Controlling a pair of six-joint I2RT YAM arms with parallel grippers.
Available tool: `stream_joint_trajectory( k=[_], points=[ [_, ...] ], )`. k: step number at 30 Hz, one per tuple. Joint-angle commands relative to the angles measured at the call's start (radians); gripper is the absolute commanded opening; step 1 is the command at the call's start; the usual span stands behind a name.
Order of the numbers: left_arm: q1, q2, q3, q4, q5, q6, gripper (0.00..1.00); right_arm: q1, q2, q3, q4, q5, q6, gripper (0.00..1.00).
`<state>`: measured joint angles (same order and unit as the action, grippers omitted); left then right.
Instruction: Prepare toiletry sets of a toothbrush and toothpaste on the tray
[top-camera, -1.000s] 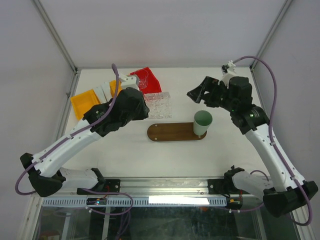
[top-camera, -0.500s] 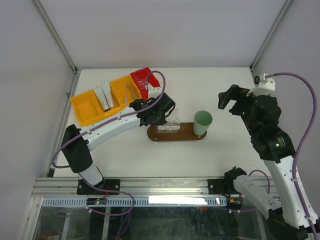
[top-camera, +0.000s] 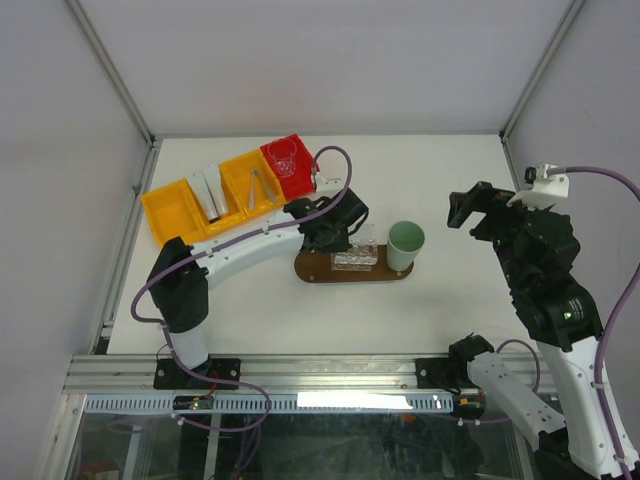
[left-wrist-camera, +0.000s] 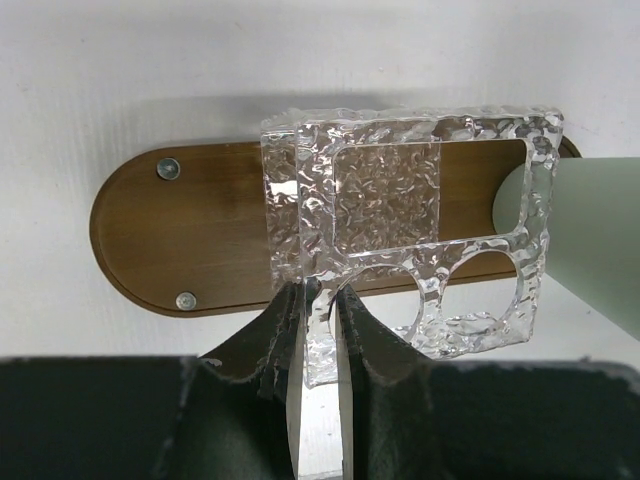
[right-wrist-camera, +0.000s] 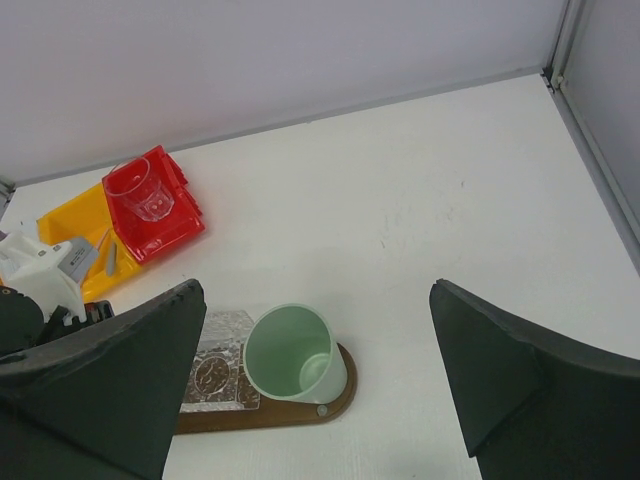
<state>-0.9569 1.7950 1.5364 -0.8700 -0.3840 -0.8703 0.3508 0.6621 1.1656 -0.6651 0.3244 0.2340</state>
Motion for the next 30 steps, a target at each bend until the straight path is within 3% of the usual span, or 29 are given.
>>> stream_joint_trajectory(
  k=[1,6,16,30],
  points=[
    [-0.016,-0.039,0.003,0.096,0.049,-0.01,0.0,-0.004,-0.009,-0.005,0.03,-0.007,-0.017,0.99],
    [-0.016,-0.095,-0.083,0.171,0.085,0.024,0.0,-0.004,-0.009,-0.01,0.03,-0.023,-0.011,0.99],
    [-0.016,-0.085,-0.097,0.17,0.093,0.016,0.0,-0.004,-0.012,-0.017,0.037,-0.042,0.004,0.99],
    [-0.016,-0.13,-0.17,0.175,0.04,-0.084,0.0,-0.004,-0.018,-0.035,0.047,-0.062,0.013,0.99]
  ],
)
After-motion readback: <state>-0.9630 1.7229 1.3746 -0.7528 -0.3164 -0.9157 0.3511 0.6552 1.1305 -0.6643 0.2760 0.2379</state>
